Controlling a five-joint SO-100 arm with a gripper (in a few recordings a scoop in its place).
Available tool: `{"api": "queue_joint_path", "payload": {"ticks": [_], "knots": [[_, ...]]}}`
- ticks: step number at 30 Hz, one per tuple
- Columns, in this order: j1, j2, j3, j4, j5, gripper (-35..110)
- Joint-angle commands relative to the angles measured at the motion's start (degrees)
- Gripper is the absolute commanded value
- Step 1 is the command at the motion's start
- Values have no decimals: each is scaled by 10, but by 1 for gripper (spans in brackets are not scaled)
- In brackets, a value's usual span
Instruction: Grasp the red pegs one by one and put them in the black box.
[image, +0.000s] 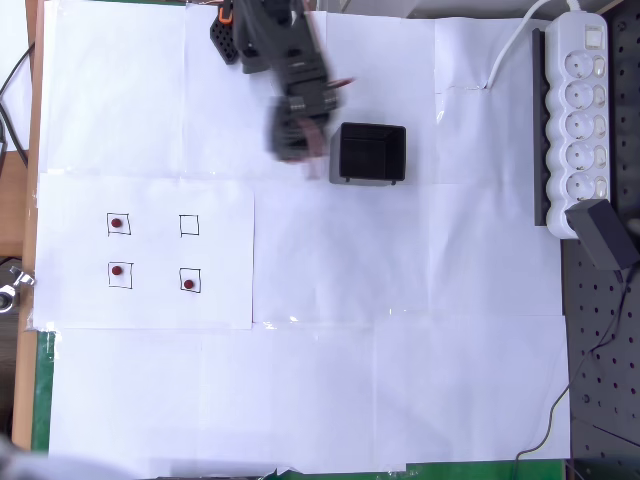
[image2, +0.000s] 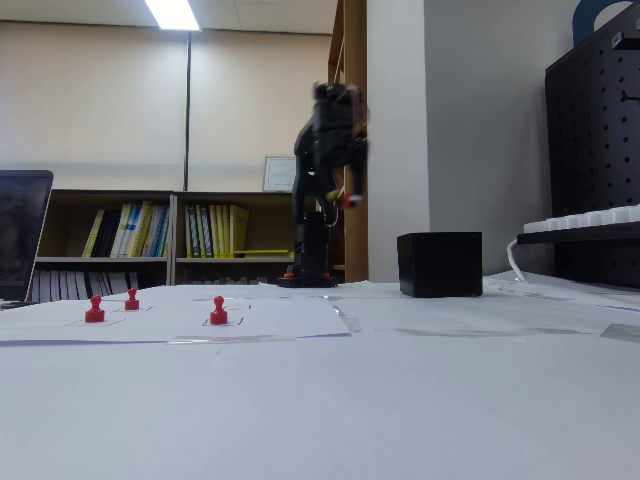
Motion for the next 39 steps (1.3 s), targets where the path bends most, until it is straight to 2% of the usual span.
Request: {"api": "queue_joint_path", "payload": {"ticks": [1,6,12,18,22,25,28,32,34,37,39], "knots": [[-120,57,116,12,-46,0],[-154,133,63,6,-46,0],[-146,207,-17,-83,-42,0],[-147,241,-33,-104,-39,16],[-124,120,27,-83,-34,23],[-61,-14,69,-88,4,23],[92,-151,-76,-130,142,23],[257,-239,-369,-310,276,22],[332,-233,-492,-458,311,21],[403,-176,-588,-671,333,20],[440,-109,-672,-916,349,21]]}}
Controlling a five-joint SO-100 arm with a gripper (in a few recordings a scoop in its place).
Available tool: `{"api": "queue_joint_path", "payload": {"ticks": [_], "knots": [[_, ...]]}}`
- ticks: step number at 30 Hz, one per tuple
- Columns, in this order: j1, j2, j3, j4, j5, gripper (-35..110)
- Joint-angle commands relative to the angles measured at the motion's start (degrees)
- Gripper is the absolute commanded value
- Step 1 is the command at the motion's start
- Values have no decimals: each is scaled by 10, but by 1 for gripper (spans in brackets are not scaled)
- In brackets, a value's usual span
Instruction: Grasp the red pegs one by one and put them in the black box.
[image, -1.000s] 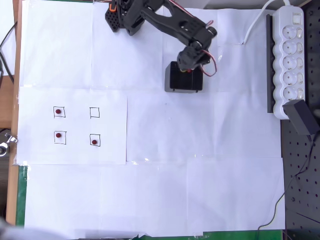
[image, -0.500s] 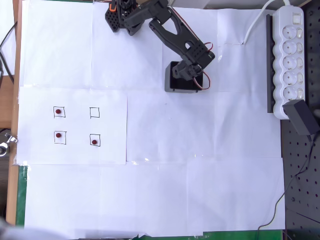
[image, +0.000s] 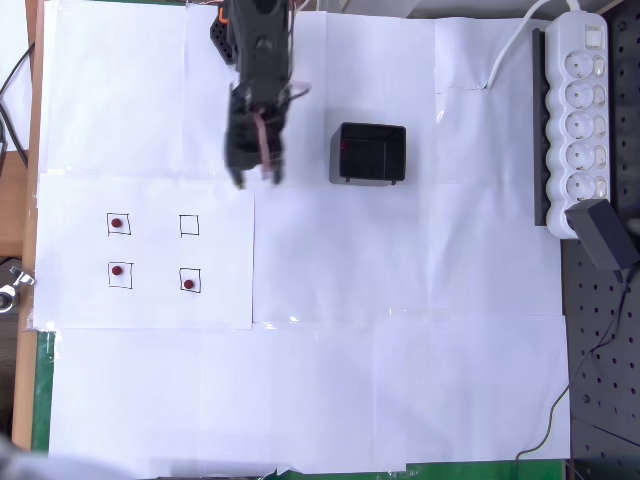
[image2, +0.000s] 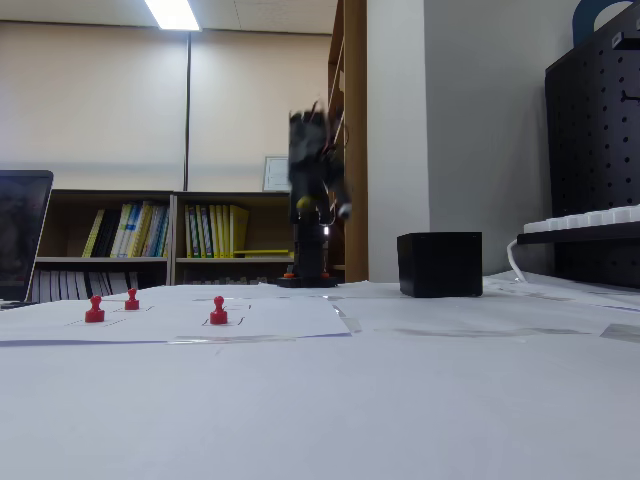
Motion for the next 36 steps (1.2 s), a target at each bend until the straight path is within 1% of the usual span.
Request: {"api": "queue_joint_path", "payload": {"ticks": [1,4,5,7,9,14,17,27,36], "knots": [[56,86,-68,-316,10,21],[56,147,-68,-403,-36,21],[59,185,-75,-464,-47,21],[63,238,-71,-529,-61,21],[69,328,-40,-602,-70,21],[74,438,39,-659,-84,20],[76,480,76,-674,-99,20],[77,584,207,-671,-120,20],[76,628,258,-671,-126,19]]}}
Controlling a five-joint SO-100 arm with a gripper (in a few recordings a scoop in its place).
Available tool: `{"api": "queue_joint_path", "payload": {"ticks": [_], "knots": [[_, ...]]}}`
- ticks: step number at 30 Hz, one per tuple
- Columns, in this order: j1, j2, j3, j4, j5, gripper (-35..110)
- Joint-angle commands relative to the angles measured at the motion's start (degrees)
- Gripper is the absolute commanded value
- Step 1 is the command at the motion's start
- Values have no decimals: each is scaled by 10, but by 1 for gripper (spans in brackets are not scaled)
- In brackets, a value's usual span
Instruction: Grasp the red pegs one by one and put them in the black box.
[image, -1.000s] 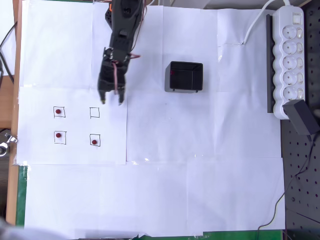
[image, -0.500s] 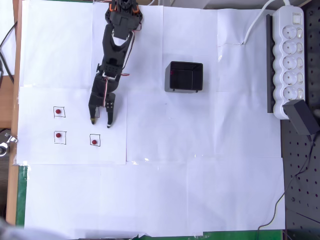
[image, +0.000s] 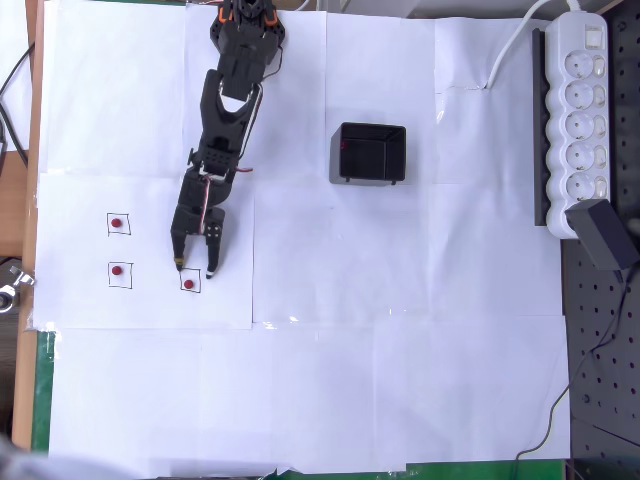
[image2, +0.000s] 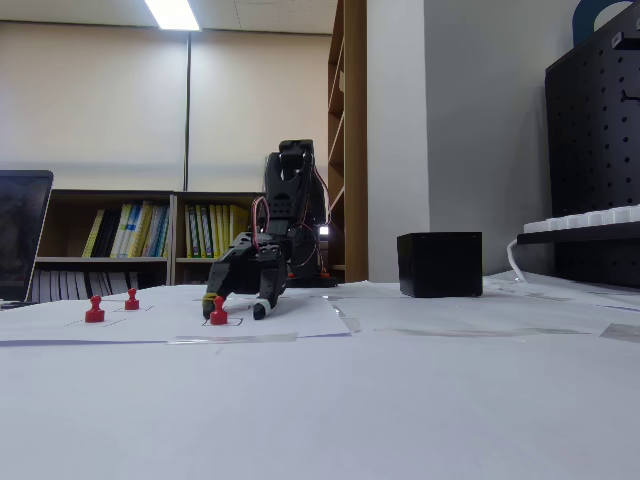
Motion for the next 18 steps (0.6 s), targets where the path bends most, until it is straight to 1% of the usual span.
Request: {"api": "queue_joint_path", "payload": {"ticks": [1,14,18], "knots": [[12,16,37,-4,-8,19],[3,76,113,-4,-4,17],[2,75,112,-3,-4,11]]}}
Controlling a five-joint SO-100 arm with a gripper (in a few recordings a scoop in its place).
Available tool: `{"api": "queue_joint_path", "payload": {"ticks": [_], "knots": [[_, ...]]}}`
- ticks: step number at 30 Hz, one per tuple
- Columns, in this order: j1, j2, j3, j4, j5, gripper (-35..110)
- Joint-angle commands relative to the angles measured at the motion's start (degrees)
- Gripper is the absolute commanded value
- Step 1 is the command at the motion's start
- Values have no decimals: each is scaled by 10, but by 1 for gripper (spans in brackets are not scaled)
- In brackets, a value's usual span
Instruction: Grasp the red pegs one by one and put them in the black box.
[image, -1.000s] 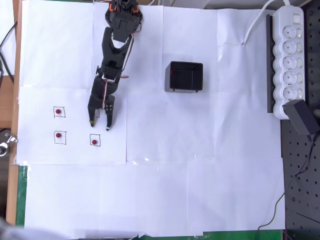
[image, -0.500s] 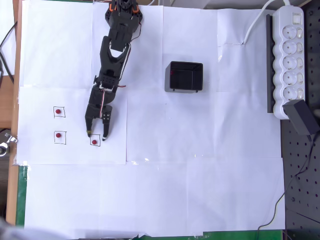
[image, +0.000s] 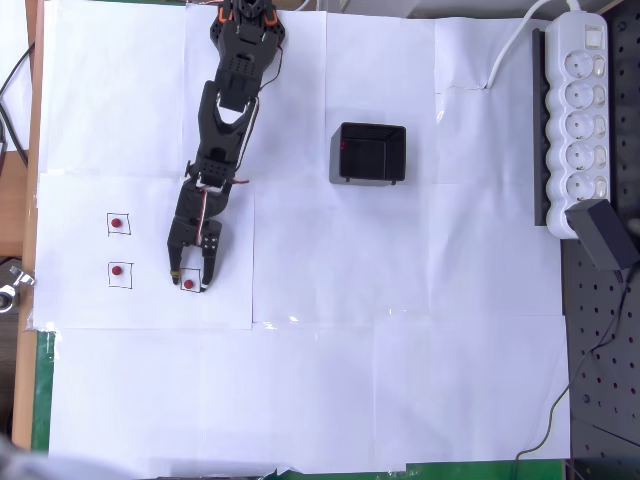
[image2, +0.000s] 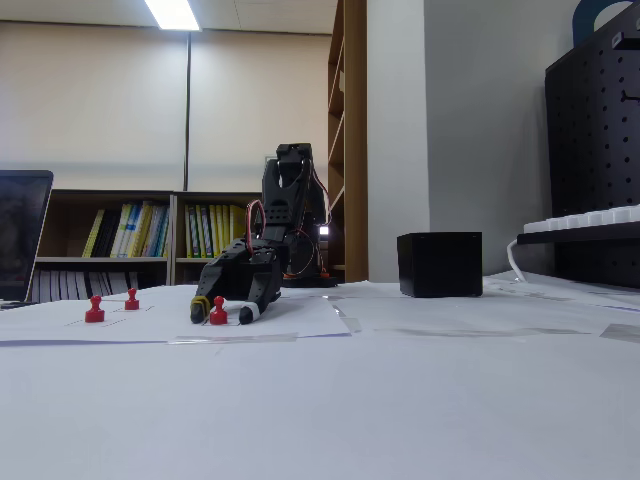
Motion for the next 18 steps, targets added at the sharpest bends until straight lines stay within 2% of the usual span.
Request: {"api": "queue_joint_path", "payload": {"ticks": [1,10,13,16,17,18], "knots": [[4,6,17,4,-4,10],[3,-10,14,39,-4,0],[-1,-33,14,82,-7,0],[-14,-134,25,295,-16,0],[-20,-171,45,402,-15,0],[-30,-217,79,555,-5,0]]}}
